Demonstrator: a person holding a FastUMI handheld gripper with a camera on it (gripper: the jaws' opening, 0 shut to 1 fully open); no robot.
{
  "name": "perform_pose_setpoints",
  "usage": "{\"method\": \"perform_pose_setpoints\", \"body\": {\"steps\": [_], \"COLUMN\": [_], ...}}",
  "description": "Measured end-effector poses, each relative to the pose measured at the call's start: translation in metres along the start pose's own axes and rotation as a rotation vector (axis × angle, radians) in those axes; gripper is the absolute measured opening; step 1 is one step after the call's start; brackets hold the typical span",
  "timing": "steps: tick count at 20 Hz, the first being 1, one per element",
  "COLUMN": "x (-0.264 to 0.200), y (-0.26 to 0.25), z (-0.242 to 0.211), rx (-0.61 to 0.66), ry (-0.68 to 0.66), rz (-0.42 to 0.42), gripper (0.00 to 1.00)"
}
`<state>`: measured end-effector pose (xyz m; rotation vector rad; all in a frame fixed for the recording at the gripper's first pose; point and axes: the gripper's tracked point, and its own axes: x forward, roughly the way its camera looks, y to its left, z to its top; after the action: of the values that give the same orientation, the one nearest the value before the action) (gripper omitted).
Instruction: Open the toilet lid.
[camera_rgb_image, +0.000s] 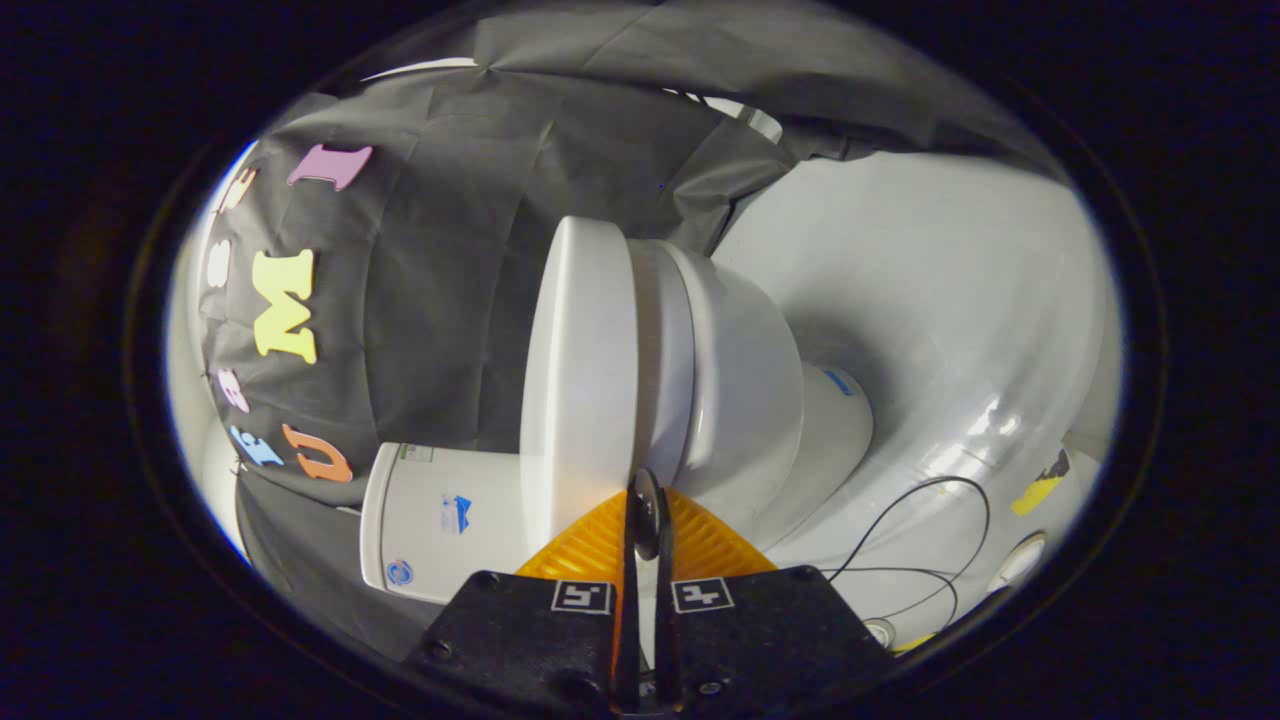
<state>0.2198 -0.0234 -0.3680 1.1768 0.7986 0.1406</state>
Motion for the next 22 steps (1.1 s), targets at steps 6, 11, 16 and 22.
{"method": "perform_pose_setpoints", "body": {"steps": [6,11,16,22], "x": [-0.004,-0.005,-0.017,-0.019], "y": [0.002,0.01,0.038,0.059], "z": [0.002,0.004,0.004,0.005], "rx": [0.014,-0.008,-0.038,-0.072], "ry": [0.029,0.015,-0.009,-0.059], "rz": [-0.053,-0.072,-0.035,-0.054], "gripper": [0.09,0.09,0.05,0.04]}}
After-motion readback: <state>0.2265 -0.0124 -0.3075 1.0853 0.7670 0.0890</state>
